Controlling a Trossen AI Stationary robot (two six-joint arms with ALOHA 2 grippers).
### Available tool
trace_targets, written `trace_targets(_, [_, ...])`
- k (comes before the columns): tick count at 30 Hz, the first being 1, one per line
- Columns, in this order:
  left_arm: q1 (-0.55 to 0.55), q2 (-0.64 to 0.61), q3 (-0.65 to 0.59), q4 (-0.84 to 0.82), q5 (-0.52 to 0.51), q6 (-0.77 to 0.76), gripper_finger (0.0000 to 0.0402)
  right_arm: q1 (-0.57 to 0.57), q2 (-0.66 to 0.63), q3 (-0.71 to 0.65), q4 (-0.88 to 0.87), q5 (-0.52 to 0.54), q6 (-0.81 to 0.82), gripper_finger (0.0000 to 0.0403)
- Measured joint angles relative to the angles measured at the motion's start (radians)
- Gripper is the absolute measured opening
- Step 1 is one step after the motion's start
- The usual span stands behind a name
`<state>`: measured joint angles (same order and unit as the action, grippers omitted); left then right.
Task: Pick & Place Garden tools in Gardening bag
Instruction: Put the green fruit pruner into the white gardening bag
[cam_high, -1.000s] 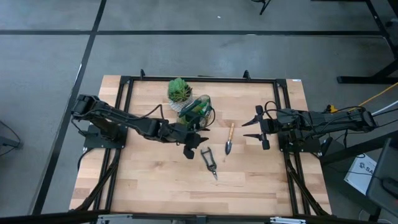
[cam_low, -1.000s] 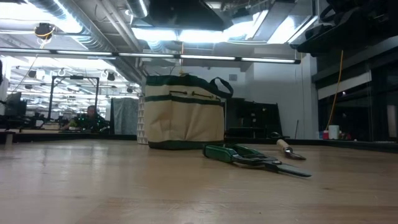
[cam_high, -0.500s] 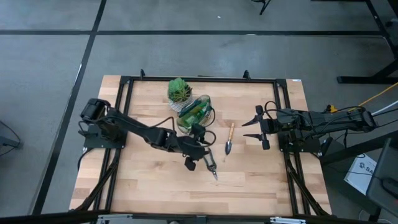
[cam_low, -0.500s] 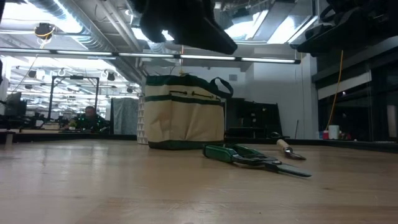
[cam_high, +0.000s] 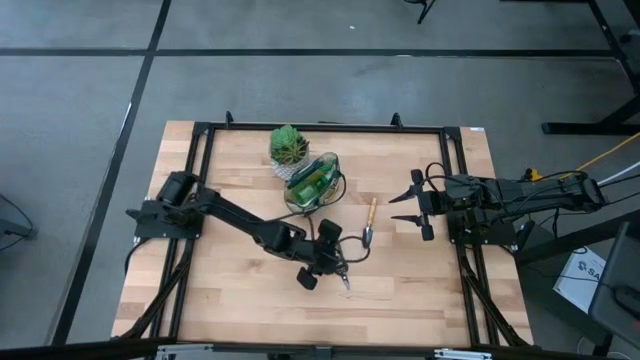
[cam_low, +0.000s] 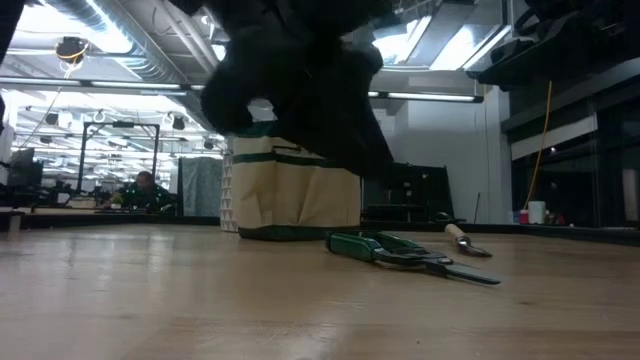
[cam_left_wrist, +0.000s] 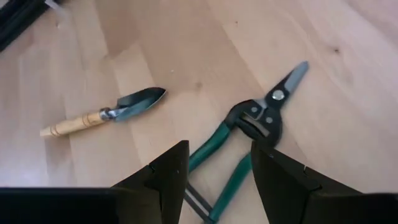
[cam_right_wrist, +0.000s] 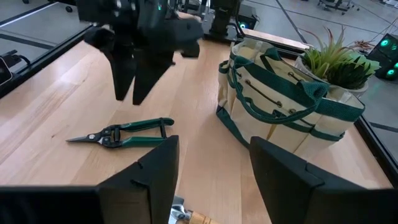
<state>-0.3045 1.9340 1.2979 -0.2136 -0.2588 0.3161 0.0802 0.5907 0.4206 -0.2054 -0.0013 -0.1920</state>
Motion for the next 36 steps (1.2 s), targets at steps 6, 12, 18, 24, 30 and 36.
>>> trace_targets(6, [0.014,0.030,0.005,-0.009,0.064,-0.034,0.0168,0.000,0.000,0.000,0.000,0.000,0.000,0.0201])
trace_targets(12, [0.036,0.076,0.005,-0.027,0.104,-0.071,0.0168,0.000,0.000,0.000,0.000,0.000,0.000,0.0201])
trace_targets(18, [0.048,0.121,0.005,-0.033,0.115,-0.087,0.0168,0.000,0.000,0.000,0.000,0.000,0.000,0.0201])
trace_targets(24, [0.051,0.137,0.008,-0.029,0.144,-0.141,0.0146,0.000,0.000,0.000,0.000,0.000,0.000,0.0201])
trace_targets(30, [0.051,0.139,0.008,-0.030,0.165,-0.212,0.0072,0.000,0.000,0.000,0.000,0.000,0.000,0.0201])
trace_targets(36, [0.051,0.140,0.007,-0.034,0.177,-0.291,0.0024,0.000,0.000,0.000,0.000,0.000,0.000,0.0201])
